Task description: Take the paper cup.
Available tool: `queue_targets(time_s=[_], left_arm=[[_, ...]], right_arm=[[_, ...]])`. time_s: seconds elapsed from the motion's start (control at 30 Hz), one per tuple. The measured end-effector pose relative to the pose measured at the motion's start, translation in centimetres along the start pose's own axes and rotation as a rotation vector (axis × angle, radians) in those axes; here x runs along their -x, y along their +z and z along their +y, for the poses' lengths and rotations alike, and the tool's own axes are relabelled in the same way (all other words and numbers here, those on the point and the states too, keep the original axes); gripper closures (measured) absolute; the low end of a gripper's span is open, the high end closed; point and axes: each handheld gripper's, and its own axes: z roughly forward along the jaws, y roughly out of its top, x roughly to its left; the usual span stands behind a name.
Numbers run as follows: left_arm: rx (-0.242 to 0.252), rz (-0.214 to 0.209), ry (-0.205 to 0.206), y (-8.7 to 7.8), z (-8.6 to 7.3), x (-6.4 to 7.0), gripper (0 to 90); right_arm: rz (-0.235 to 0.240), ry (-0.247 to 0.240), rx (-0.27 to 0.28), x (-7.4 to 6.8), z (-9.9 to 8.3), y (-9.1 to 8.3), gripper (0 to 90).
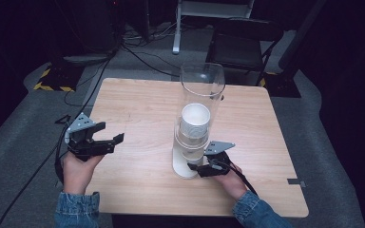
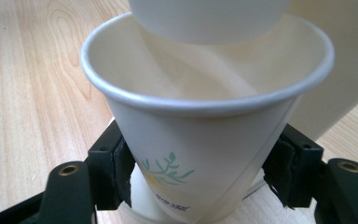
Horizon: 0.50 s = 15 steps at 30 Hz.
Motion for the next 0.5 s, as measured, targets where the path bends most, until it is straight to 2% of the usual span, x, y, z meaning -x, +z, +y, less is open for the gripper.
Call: queue_targets(time_s=[0.13, 0.3, 0.5], left_arm=[[0.000, -0.005, 0.003, 0.3, 0.2, 0.1, 18.3], [0.004, -0.009, 0.007, 0.3, 0.3, 0.1, 18.2], [-0.002, -0.012, 0.008, 0.6, 0.4, 0.1, 18.2]], right_arm=[[0.000, 0.006, -0.012, 0.0, -0.1, -0.6, 33.5], [-0.028, 0.020, -0.044, 0.2, -0.1, -1.3, 33.5], [-0.055, 0.014, -0.064, 0.4, -0.2, -1.9, 33.5]])
